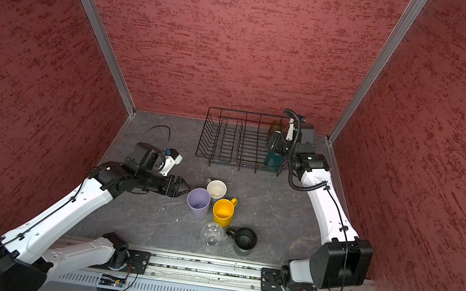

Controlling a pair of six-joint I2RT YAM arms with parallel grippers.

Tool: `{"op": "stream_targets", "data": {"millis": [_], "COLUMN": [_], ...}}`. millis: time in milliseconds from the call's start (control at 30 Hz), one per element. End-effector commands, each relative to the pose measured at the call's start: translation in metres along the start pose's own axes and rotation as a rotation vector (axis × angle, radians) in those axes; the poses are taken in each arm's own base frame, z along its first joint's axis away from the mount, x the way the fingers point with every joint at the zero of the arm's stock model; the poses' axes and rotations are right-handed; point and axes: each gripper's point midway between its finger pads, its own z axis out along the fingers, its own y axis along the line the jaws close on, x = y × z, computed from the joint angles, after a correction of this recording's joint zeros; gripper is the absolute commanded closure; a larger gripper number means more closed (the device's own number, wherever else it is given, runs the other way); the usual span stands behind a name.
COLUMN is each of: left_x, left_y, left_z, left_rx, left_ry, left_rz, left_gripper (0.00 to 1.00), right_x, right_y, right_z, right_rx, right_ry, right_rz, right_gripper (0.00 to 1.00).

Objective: Load the cups into the dish rack
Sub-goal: 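Release the green mug and lift the right gripper while the left reaches the lilac cup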

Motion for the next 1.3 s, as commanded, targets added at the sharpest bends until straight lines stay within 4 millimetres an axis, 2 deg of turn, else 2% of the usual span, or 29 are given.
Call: {"op": "stream_targets", "data": {"millis": [0,267,467,933,1067,1200,1267], "left_x": [0.016,0.023,0.031,0.032,0.034,0.040,0.042], "left_y": [0.011,0.008,0.020,0.030,0.030,0.031,0.032], "left_z": [0.011,0.038,0.060,0.086,0.090,0.090,0.088], "left_rx": [-0.064,-0.064,-0.141,-0.172,-0.166,-0.169,-0.180], "left_ry": [0.058,0.109,0.157,0.175,0.195,0.228,0.233], "left_rz": [-0.037,-0.022,-0.014,-0.025,-0.031,-0.034,-0.037], "left_gripper": [0.17,0.17,0.19,0.28,0.43,0.67,0.82], "right_x": [-0.005,0.001,0.006,0.011,0.013,0.015,0.015], "right_y": [0.003,-0.002,-0.005,-0.006,-0.007,-0.008,-0.009], "right_z": [0.001,0.005,0.006,0.002,0.001,-0.001,-0.001], "right_rx": [-0.026,-0.009,0.000,0.002,0.005,0.011,0.012], "right_ry": [-0.029,-0.013,0.001,0.006,0.008,0.010,0.007], "right_rz": [0.009,-0.005,-0.011,-0.013,-0.013,-0.015,-0.015], "right_gripper": [0.01,0.01,0.01,0.01,0.01,0.01,0.01]}}
